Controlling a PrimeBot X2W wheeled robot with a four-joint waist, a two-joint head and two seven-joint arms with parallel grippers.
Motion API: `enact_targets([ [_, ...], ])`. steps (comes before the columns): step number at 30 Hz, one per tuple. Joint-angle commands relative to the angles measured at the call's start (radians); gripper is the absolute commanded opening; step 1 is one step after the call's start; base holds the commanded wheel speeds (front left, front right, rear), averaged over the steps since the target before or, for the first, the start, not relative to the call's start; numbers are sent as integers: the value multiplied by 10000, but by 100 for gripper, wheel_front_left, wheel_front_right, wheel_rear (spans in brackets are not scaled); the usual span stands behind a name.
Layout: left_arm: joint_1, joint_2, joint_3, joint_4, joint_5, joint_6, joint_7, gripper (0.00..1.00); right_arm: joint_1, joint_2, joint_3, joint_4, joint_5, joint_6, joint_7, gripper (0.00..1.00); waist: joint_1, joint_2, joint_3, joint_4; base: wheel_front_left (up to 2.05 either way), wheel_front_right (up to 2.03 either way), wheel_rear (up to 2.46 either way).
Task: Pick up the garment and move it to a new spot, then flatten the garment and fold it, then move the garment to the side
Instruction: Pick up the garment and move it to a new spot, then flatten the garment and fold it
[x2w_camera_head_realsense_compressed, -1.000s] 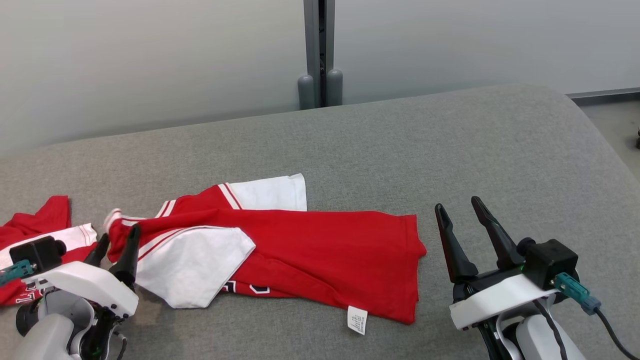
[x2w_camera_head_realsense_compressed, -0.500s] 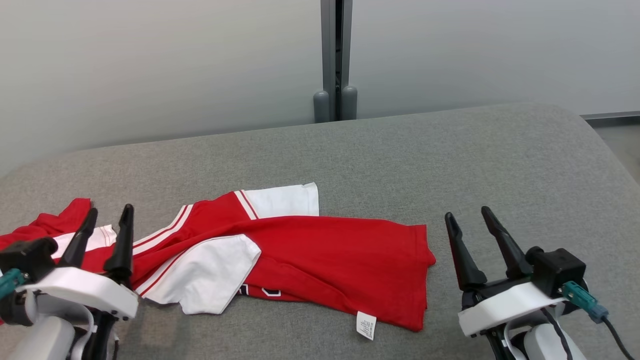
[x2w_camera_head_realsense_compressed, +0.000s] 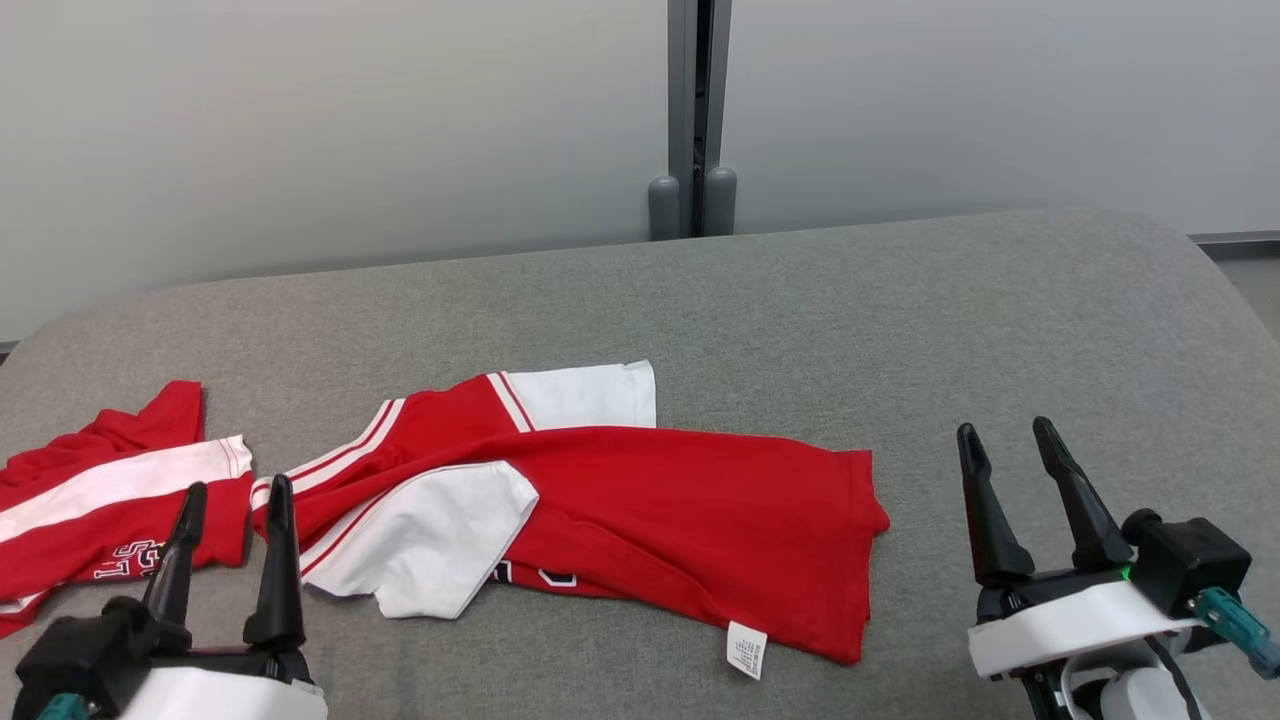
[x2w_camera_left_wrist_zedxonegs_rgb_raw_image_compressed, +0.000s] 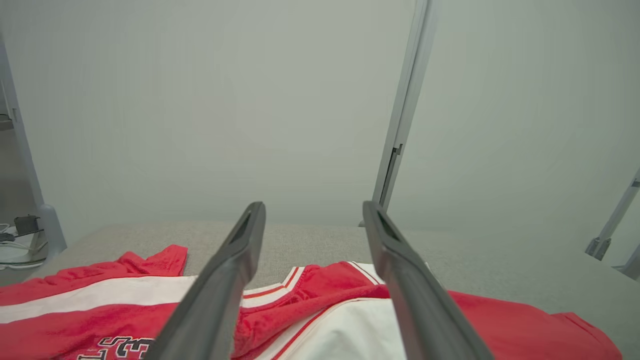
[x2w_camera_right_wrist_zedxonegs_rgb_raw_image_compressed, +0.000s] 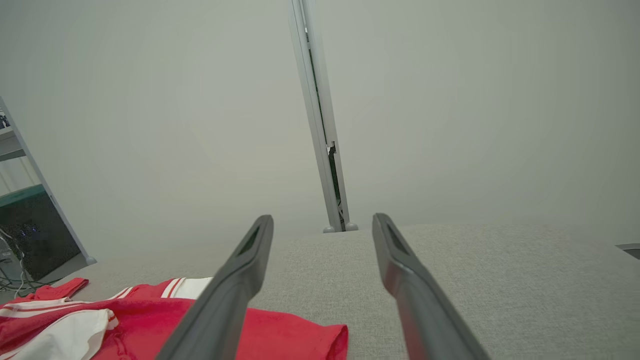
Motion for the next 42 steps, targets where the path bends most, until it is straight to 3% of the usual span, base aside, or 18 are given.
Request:
enact_targets([
  [1,230,-230,215,-44,252,-34,-12,100,164,-67,-109,-129,-21,5,-49,100,0,0,5,43,0,0,0],
  [13,601,-1267,994,316,1372,-810,-15,100,329,-70,-227,-121,-100,5,-49,100,0,0,-43,182,0,0,0],
  [34,498,-1783,1298,731,1836,-1422,-15,100,183,-74,123,666,134,5,-49,100,0,0,-30,312,0,0,0],
  [42,338,-1893,1218,927,1728,-1579,-15,100,-276,-70,266,1834,410,5,843,100,0,0,0,709,0,0,0],
])
